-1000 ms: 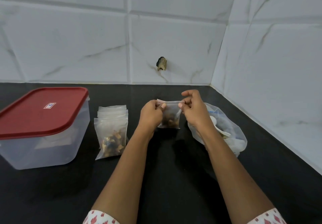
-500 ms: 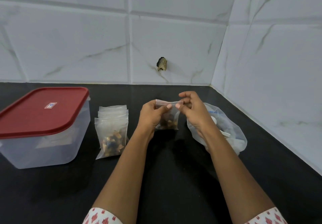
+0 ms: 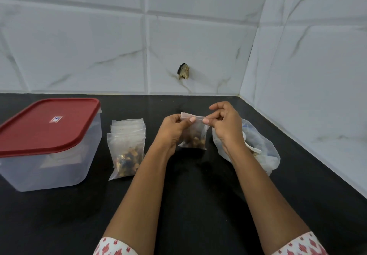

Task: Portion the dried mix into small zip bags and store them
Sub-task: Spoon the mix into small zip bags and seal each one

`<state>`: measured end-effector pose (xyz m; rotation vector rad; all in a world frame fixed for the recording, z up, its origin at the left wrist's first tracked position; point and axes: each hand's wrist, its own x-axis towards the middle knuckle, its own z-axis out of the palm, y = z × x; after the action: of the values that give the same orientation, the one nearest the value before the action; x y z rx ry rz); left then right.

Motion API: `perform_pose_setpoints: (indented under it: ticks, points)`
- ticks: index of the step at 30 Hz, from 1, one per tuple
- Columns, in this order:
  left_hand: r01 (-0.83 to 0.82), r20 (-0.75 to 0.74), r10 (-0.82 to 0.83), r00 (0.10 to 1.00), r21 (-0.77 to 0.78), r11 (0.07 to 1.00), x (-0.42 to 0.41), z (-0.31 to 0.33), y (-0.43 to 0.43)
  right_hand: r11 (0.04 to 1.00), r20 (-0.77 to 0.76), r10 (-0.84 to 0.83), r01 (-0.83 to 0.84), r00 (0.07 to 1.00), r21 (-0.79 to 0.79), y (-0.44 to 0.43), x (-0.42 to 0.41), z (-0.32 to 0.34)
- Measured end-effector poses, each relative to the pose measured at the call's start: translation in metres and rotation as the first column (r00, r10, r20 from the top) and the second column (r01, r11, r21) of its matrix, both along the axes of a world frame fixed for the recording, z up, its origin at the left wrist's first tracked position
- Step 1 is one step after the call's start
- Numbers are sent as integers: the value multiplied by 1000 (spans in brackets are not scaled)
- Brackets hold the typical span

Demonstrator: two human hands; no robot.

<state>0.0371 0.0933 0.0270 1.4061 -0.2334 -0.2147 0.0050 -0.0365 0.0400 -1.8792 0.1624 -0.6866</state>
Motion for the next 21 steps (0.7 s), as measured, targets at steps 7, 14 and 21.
perform_pose_setpoints:
  ticks: [7, 14, 21]
  points:
    - [-91, -32, 89, 995, -49, 995, 2, -1, -5, 996, -55, -63, 60, 996, -61, -2, 1, 1]
    - [-150, -52, 146, 988, -100, 984, -6, 3, -3, 995, -26, -53, 50, 998, -87, 0, -4, 7]
    - [-322, 106, 328, 939, -68, 944, -31, 11, 8, 999, 67, 8, -11, 998, 51, 12, -25, 15]
